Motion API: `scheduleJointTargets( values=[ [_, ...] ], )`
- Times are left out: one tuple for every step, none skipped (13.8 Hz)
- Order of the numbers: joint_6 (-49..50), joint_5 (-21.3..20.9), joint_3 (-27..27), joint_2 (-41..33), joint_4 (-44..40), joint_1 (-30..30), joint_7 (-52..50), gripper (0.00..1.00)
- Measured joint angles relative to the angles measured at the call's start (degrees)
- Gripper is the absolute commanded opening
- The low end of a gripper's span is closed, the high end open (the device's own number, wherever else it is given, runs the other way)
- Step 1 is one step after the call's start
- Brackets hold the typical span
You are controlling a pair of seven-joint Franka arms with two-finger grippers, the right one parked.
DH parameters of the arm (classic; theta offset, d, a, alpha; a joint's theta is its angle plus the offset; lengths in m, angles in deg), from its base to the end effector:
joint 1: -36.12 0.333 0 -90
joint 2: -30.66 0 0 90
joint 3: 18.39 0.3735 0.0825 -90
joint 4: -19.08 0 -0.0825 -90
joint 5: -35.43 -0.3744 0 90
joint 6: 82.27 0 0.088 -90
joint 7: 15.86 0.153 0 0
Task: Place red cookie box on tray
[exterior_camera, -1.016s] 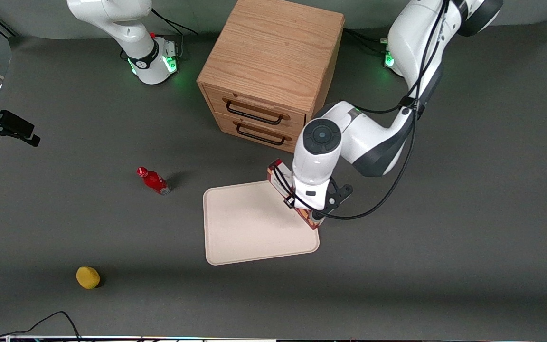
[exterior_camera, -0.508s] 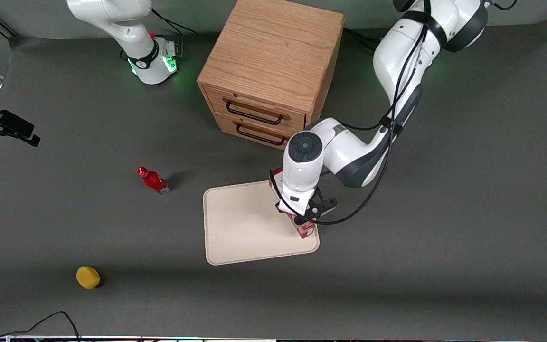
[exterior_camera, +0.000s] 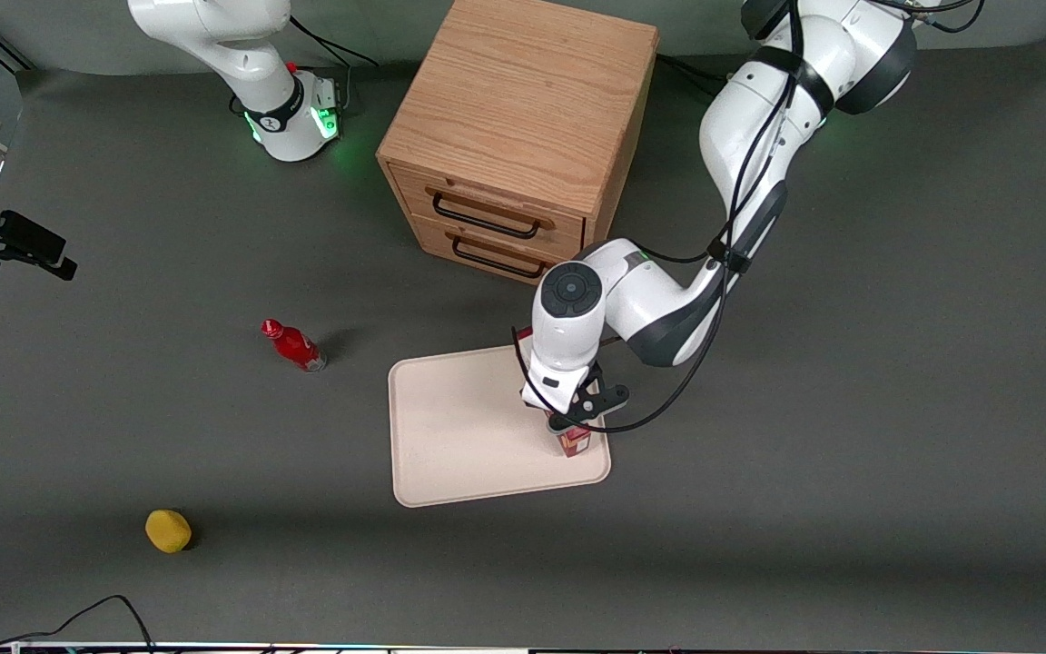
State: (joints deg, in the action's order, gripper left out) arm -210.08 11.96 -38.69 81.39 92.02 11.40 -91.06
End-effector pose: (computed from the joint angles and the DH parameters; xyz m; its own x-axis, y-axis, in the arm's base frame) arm 0.6363 -0.4909 0.2462 0.8998 0.4226 0.1085 0.4131 -0.9052 0.0995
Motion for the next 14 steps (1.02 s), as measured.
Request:
scheduleJointTargets(
  values=[
    [-0.14,-0.22,0.03,0.26,-0.03,-0.08,0.0,0.23],
    [-0.22,-0.3,0.04,0.44,-0.08,-0.11,0.0,0.37],
    [-0.37,-0.46,0.08,0.52,-0.08,-0.14,0.01,0.64],
    [-0.82,-0.61,0.13,0.62,-0.07,-0.17,0.03,0.81],
    [-1.29,-0.71,0.19,0.73,-0.07,-0.21,0.06,1.0],
    [-1.47,-0.74,0.24,0.81,-0.08,-0.22,0.07,1.0],
    [-1.63,-0.75,0.3,0.83,-0.08,-0.22,0.1,1.0],
    [-1.73,-0.76,0.38,0.83,-0.13,-0.22,0.29,1.0],
    [-1.72,-0.76,0.5,0.82,-0.31,-0.18,0.75,1.0],
    [-1.43,-0.76,0.6,0.8,-0.77,-0.04,1.25,1.0],
    [-0.41,-0.75,0.58,0.64,-1.35,0.29,1.62,1.0],
    [1.79,-0.74,0.33,0.3,-1.92,0.82,2.47,1.0],
    [4.83,-0.44,-0.66,-0.06,-2.57,1.66,4.01,1.0],
    [8.39,0.29,-2.33,-0.65,-3.14,2.93,5.77,1.0]
  ],
)
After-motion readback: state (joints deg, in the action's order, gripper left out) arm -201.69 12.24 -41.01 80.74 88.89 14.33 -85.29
